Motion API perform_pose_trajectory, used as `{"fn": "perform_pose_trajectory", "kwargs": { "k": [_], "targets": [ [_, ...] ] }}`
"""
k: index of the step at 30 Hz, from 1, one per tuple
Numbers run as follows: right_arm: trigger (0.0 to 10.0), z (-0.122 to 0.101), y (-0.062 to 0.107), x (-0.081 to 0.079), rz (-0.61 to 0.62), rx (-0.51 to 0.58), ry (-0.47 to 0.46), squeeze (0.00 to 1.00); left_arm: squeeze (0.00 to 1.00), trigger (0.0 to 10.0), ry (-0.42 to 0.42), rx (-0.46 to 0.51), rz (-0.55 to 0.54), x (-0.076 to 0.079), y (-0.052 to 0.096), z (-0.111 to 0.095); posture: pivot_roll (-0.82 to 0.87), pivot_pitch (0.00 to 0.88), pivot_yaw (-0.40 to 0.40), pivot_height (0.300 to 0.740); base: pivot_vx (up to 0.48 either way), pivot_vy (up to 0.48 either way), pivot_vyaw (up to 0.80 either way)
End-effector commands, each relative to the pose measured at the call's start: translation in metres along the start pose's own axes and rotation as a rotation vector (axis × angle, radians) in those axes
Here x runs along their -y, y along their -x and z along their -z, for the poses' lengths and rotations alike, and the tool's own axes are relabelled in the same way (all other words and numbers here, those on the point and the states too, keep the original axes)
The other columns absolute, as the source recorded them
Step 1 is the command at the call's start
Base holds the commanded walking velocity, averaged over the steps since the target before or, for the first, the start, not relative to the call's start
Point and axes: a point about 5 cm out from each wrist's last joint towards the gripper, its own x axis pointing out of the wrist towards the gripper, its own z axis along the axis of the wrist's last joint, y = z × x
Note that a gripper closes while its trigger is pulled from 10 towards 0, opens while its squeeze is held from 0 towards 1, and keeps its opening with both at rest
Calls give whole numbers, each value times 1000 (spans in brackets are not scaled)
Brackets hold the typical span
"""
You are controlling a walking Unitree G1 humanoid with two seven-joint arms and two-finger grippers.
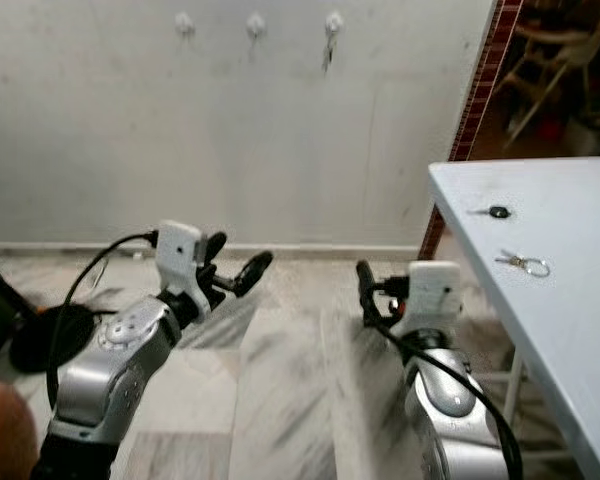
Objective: Hang keys on a hook
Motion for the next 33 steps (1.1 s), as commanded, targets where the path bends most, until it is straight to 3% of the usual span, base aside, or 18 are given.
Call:
{"fn": "perform_pose_trajectory", "kwargs": {
  "k": [1,4,12,18,23,25,33],
  "targets": [
    [10000,-6,-2,1,13,30,-1,0,0,10000,-4,8,-4,-3,-2,-4,18,0,26,740,0,0,0],
    [10000,-7,-1,2,24,34,-5,0,0,10000,-1,11,-2,-3,-3,-3,15,0,27,740,0,0,0],
    [10000,-4,-1,1,33,33,-6,0,0,10000,3,-11,-17,-5,-4,6,10,0,36,740,0,0,-800],
    [10000,1,0,9,111,49,22,0,0,10000,-38,-79,-57,-19,0,28,5,0,45,740,0,0,-800],
    [10000,7,12,25,221,78,23,0,0,10000,-129,-7,-127,-35,2,25,4,0,47,740,0,0,-101],
    [10000,4,15,27,237,113,103,0,0,10000,-136,14,-183,-42,4,24,-7,0,48,740,0,0,0],
    [10000,13,15,16,202,105,101,0,0,10000,-126,39,-155,-38,2,24,2,0,42,740,0,0,0]
  ]
}}
